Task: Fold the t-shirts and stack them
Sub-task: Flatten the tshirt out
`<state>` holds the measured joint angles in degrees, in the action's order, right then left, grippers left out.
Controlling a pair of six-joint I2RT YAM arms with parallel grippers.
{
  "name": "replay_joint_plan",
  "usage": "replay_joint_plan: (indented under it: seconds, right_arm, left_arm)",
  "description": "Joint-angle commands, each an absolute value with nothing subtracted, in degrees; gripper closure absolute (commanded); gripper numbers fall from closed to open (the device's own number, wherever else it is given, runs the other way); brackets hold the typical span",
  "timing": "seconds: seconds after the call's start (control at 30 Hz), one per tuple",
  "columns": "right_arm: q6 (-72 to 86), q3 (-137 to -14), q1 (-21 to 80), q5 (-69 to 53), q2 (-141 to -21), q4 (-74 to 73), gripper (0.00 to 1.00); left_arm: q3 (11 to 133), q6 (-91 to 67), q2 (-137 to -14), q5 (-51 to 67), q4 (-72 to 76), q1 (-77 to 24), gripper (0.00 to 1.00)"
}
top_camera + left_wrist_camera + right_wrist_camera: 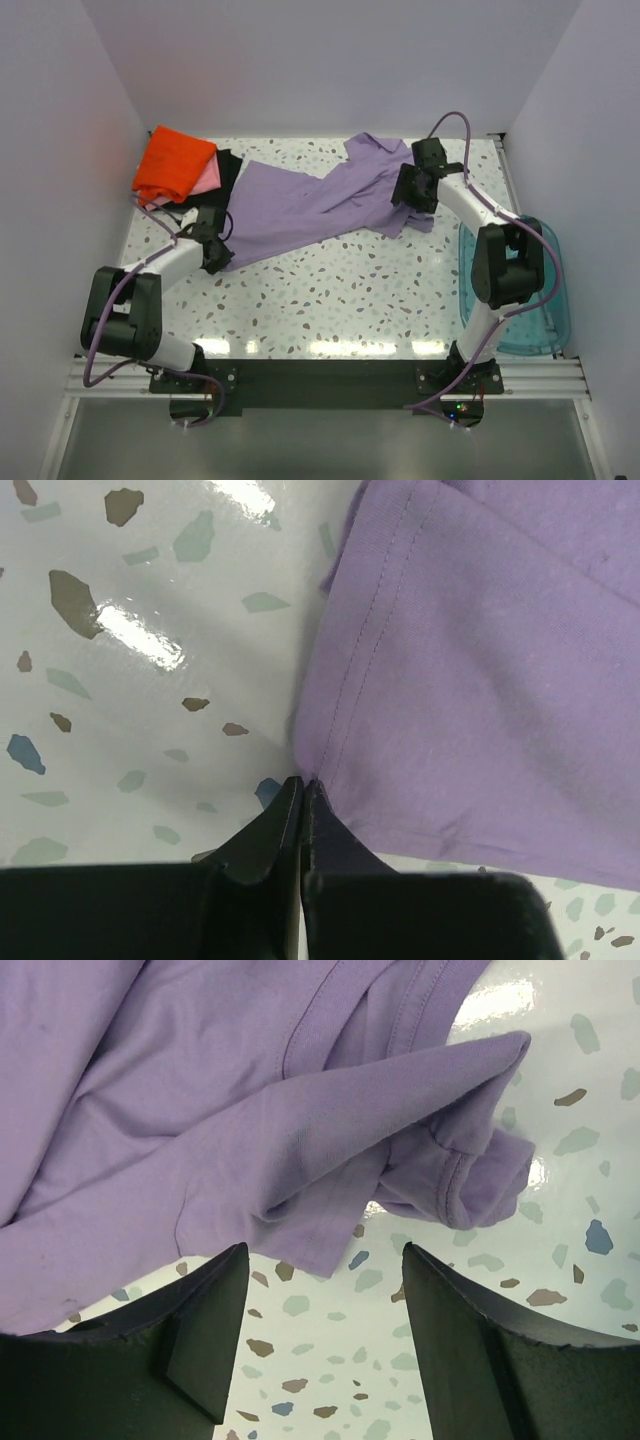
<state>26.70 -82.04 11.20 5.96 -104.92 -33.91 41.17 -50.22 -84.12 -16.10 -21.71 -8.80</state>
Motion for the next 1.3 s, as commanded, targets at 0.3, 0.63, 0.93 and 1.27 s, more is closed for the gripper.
replay_joint_plan:
  seconds: [0.3, 0.63, 0.93, 1.27]
  right_arm:
    - [26.80, -72.79, 11.51, 6.15, -96.42, -30.50, 0.34]
    - [29.26, -66.01, 20.29, 9.75, -91.41, -27.25, 0.39]
    - [29.27, -63.36, 25.66, 13.71, -93.59, -22.15, 0.40]
    - [30.05, -64.34, 26.37, 9.40, -102.21, -19.43, 0.46]
  left_arm:
    - [45.08, -40.35, -65.31, -16.79, -28.74, 3.51, 1.00]
    - [45.88, -39.02, -64.16, -15.73, -29.71, 4.66, 1.00]
    - [46.58, -38.32, -65.65, -14.06, -28.56, 4.83, 1.00]
    - [47.11, -37.97, -66.62, -12.92, -27.77, 4.83, 1.00]
